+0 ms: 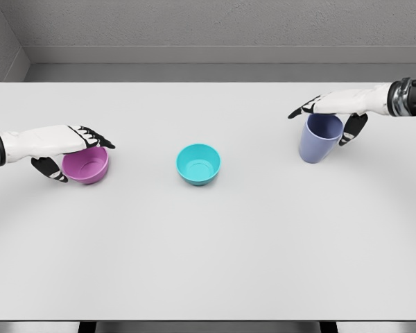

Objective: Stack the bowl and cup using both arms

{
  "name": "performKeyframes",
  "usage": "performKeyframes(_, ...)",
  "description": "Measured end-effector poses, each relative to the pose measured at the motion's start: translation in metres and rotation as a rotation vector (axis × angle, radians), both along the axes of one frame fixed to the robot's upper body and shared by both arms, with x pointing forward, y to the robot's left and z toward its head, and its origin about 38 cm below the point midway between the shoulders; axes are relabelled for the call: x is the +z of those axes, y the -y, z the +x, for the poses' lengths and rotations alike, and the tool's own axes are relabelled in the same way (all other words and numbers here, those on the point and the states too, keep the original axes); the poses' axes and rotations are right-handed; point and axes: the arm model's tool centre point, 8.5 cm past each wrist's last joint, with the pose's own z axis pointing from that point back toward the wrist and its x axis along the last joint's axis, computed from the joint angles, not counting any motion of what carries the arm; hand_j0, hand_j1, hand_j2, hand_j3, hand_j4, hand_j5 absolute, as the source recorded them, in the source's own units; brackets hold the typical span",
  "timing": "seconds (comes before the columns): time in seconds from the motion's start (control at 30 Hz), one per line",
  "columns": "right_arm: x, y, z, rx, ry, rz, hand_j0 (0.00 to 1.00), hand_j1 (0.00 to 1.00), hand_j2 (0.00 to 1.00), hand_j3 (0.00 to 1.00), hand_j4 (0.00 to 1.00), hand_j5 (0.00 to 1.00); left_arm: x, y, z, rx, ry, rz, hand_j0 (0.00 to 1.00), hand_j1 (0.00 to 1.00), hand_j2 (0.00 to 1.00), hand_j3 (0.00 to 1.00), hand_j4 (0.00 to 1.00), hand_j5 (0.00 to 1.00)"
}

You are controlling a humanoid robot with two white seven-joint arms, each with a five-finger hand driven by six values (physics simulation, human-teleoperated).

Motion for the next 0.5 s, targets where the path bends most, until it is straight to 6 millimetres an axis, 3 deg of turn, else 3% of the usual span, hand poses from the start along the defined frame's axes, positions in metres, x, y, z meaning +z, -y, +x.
performKeyframes(0.5,0.0032,0.0055,-0.0005,-0.009,0.005,-0.004,1.0,1.0,1.0,1.0,1.0,1.0,-0.0038,0.0002,0.0011,-0.001,0.002,0.023,1.0,1.0,1.0,1.0,1.0,1.0)
